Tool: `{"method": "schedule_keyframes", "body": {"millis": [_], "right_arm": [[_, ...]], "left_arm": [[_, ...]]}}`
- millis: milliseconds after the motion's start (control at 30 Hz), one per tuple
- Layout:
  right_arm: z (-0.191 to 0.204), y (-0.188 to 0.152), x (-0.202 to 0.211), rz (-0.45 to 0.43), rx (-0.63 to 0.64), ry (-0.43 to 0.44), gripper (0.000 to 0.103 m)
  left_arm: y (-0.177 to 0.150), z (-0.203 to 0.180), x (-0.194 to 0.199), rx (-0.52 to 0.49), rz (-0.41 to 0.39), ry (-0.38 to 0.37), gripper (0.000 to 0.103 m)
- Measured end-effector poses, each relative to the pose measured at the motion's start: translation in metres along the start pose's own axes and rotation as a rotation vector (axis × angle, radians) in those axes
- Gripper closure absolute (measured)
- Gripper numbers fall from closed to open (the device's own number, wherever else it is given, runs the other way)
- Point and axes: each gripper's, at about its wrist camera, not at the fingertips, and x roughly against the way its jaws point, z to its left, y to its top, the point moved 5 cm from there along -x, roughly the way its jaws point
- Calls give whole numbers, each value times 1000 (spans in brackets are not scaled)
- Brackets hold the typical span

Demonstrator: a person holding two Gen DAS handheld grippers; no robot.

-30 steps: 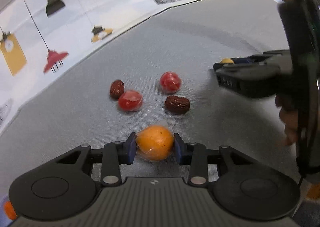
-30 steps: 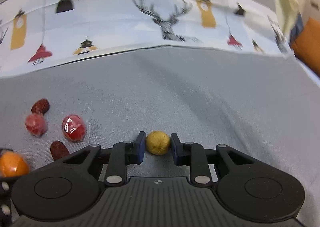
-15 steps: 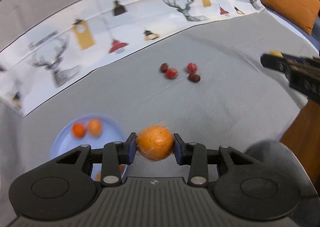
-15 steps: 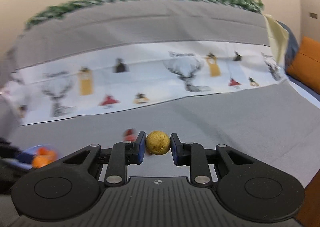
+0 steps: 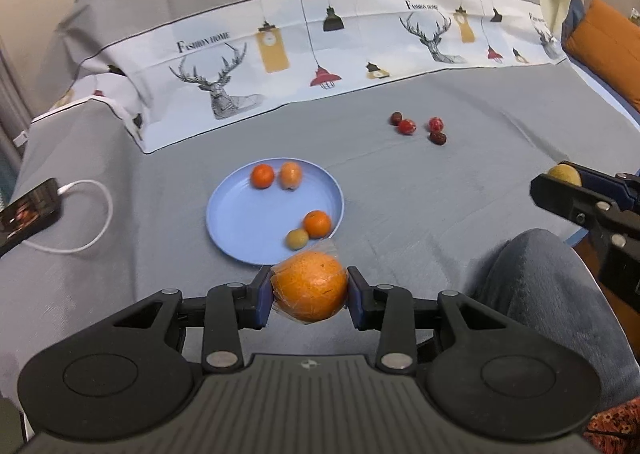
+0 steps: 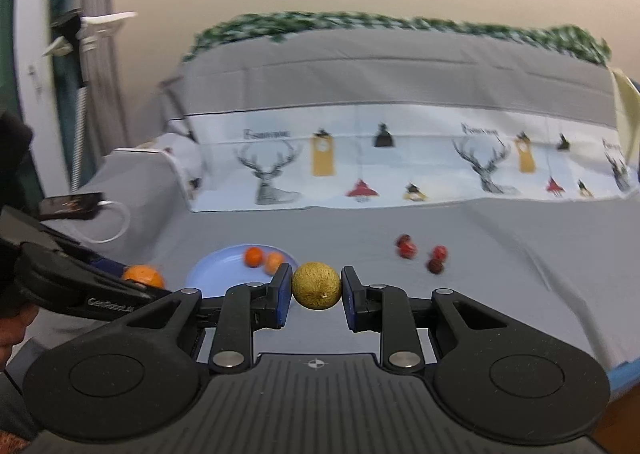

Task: Organize fruits
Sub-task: 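Carry the mandarin and yellow fruit in both tools over the blue plate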

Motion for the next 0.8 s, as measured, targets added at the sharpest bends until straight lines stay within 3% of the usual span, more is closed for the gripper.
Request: {"method": "schedule_keyframes", "body": {"millis": [300, 800], "right_arm": [[49, 2, 17, -34, 132, 81, 76], [63, 4, 20, -35, 176, 94, 76]], "left_arm": [[-14, 11, 29, 46, -47, 11, 61], [-18, 23, 46, 87, -92, 16, 61]]}}
